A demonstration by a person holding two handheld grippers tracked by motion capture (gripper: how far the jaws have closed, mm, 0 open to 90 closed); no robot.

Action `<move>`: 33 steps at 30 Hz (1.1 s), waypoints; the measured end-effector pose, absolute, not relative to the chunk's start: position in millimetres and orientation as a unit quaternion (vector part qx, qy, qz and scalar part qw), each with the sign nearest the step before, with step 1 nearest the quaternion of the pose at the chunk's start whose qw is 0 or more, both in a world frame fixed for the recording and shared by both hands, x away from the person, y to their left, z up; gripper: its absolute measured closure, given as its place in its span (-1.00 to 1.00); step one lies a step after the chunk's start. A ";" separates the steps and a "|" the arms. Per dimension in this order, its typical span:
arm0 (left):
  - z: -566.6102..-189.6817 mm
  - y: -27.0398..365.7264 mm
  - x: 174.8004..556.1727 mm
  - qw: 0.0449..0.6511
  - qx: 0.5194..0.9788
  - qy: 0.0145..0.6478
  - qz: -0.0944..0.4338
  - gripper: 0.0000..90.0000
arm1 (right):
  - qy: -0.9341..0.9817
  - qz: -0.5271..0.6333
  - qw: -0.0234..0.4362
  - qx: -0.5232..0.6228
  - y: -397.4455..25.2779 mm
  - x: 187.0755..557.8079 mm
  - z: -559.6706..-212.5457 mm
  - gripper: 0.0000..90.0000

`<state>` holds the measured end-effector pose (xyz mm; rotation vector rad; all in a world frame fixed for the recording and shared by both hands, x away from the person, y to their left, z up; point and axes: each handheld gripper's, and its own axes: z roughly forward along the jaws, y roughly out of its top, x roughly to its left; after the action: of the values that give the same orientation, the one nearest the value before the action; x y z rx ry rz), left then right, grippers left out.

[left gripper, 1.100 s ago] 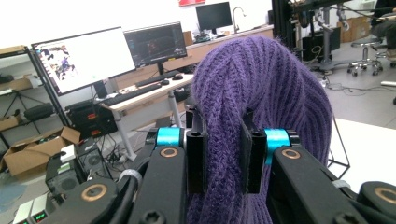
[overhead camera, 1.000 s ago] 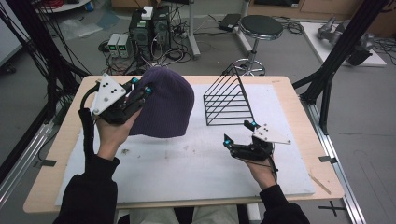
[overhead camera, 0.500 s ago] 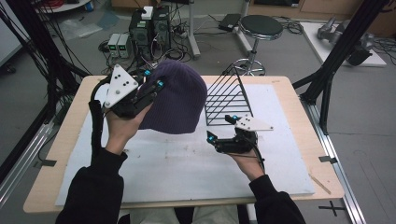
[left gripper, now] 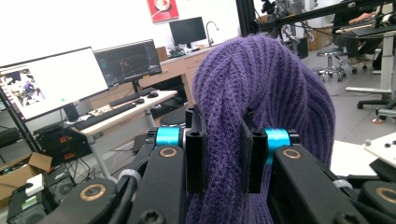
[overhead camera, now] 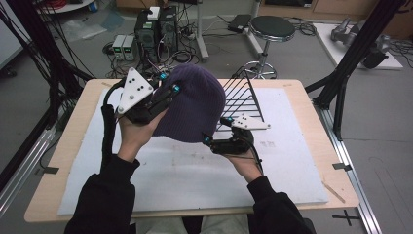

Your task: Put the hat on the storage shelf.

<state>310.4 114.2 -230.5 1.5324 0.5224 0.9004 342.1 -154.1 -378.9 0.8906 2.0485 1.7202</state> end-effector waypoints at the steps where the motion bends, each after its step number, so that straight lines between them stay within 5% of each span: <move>1: -231.2 114.0 310.9 0.603 0.660 0.227 0.386 0.69 | 0.722 0.598 0.156 0.311 -154.0 342.0 -379.2 -0.52; 5: -232.4 114.6 312.2 0.605 0.659 0.230 0.385 0.69 | 0.729 0.599 0.132 0.304 -151.6 340.7 -380.5 -0.11; 9: -233.8 115.9 312.9 0.604 0.658 0.232 0.385 0.69 | 0.727 0.593 0.144 0.315 -151.3 338.5 -379.6 0.63; 11: -234.8 116.6 313.5 0.605 0.657 0.233 0.385 0.69 | 0.725 0.594 0.146 0.316 -153.8 338.8 -378.7 0.78; 33: -240.0 116.4 333.2 0.625 0.640 0.242 0.377 0.69 | 0.725 0.576 0.190 0.327 -192.8 355.9 -346.8 0.82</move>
<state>333.2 116.4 -240.0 1.4677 0.5543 0.8658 355.9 -192.8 -346.8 0.9192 2.0372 1.6179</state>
